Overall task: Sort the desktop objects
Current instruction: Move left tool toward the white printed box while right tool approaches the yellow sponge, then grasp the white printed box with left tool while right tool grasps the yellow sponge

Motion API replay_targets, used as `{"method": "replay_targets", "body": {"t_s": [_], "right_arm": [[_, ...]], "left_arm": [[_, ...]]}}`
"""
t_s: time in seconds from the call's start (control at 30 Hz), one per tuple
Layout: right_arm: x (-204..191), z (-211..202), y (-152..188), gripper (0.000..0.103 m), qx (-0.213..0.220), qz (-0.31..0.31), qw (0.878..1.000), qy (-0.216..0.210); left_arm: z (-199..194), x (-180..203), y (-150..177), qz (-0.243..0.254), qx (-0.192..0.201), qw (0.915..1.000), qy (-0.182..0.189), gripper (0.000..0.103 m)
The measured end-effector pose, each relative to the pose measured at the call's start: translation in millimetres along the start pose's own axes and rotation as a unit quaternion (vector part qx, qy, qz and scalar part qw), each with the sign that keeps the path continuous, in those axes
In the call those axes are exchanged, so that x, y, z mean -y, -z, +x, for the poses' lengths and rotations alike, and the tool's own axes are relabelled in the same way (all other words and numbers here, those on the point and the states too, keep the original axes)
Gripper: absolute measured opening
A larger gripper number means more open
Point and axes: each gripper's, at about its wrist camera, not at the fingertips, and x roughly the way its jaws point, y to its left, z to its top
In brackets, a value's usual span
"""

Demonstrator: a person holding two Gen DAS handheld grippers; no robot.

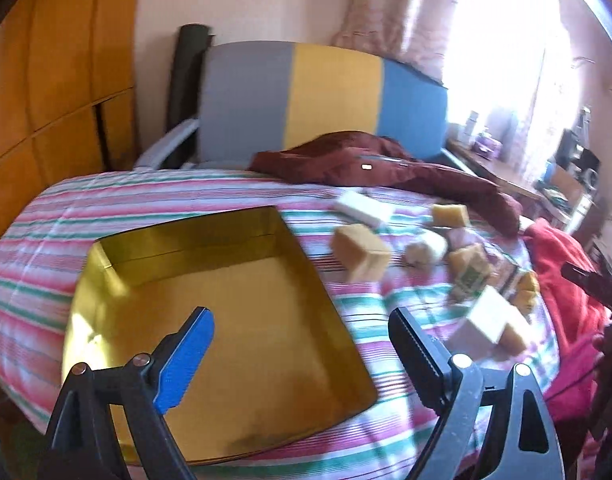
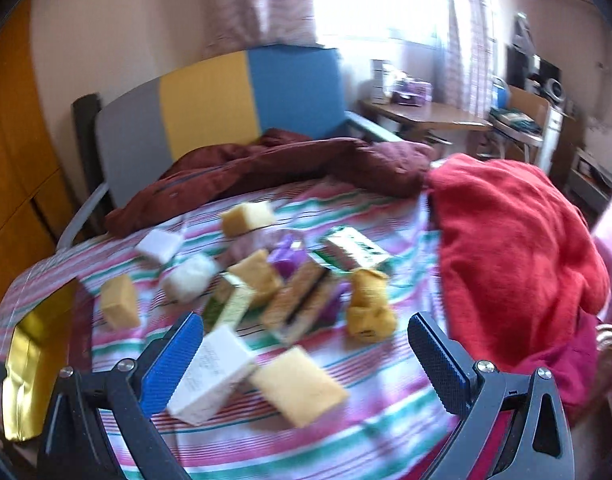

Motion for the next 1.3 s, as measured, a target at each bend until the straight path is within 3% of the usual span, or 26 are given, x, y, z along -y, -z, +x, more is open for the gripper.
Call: {"method": "replay_targets", "body": {"t_s": [0.17, 0.33, 0.4, 0.57, 0.87, 0.93, 1.0, 1.3], "right_arm": [[24, 0, 1, 0.103, -0.014, 0.025, 1.000, 0.011], [19, 13, 6, 0.103, -0.083, -0.045, 0.995, -0.039], [11, 21, 11, 0.103, -0.119, -0.098, 0.986, -0.056], [-3, 43, 21, 0.103, -0.186, -0.180, 0.961, -0.093], [-16, 99, 26, 0.103, -0.281, -0.219, 0.929, -0.104], [-15, 108, 32, 0.091, -0.307, -0.217, 0.921, -0.099], [-11, 111, 33, 0.082, -0.317, -0.207, 0.920, -0.102], [-1, 116, 30, 0.082, -0.328, -0.173, 0.923, -0.105]], "left_arm": [[13, 39, -6, 0.043, -0.023, 0.9976, 0.050, 0.090], [33, 78, -6, 0.071, -0.059, 0.9912, 0.095, 0.084], [43, 93, -3, 0.078, -0.082, 0.9867, 0.117, 0.084], [53, 127, 4, 0.129, -0.090, 0.9761, 0.150, 0.084], [88, 171, 11, 0.216, -0.118, 0.9474, 0.204, 0.084], [99, 175, 14, 0.225, -0.128, 0.9449, 0.201, 0.084], [108, 177, 15, 0.230, -0.135, 0.9422, 0.203, 0.084], [141, 189, 17, 0.253, -0.157, 0.9308, 0.212, 0.083]]}}
